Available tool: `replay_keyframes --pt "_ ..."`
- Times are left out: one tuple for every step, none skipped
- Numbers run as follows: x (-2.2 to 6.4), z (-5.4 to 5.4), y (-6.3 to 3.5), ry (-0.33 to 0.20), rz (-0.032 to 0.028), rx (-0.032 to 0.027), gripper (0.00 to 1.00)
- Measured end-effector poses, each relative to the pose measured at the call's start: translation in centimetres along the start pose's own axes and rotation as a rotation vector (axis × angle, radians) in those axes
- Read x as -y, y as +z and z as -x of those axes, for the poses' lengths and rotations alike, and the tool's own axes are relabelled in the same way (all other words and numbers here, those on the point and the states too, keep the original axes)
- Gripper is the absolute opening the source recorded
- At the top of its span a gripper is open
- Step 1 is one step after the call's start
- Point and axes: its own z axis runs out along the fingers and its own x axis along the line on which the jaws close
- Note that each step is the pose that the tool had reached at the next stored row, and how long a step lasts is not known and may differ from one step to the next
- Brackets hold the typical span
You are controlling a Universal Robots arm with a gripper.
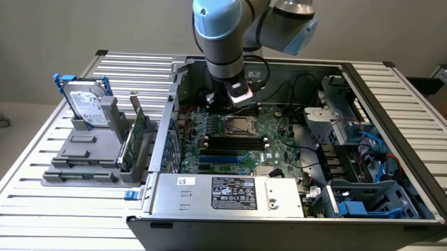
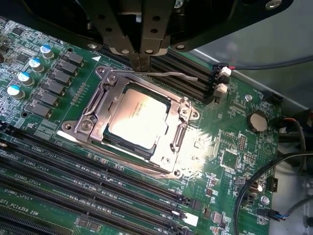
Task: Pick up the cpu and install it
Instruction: 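Install the first cpu locking lever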
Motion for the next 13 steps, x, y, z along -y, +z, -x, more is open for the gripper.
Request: replay_keyframes --pt "-0.01 -0.03 0.00 -0.001 0.0000 0.0002 0.11" --pt "-0.03 -0.06 0.01 -0.001 0.0000 0.0004 0.11" --pt "-0.04 -0.10 0.02 -0.002 0.0000 0.0005 0.11" --pt "-0.05 -0.13 0.02 -0.002 0.0000 0.0007 0.11" --pt "-0.07 -0.17 0.03 -0.003 0.0001 0.0009 0.11" --pt "-0.08 -0.20 0.03 -0.003 0.0002 0.0012 0.11" --pt "-0.10 -0.23 0.04 -0.004 0.0002 0.0014 0.11" --pt "-0.11 -0.27 0.05 -0.005 0.0003 0.0016 0.11" --pt "-0.12 -0.30 0.05 -0.005 0.0002 0.0018 0.11" --pt "-0.14 -0.33 0.06 -0.006 0.0002 0.0019 0.11" --pt "-0.15 -0.35 0.06 -0.007 0.0002 0.0022 0.11" --pt "-0.16 -0.38 0.07 -0.008 0.0002 0.0024 0.11" --pt "-0.17 -0.42 0.08 -0.008 0.0002 0.0026 0.11"
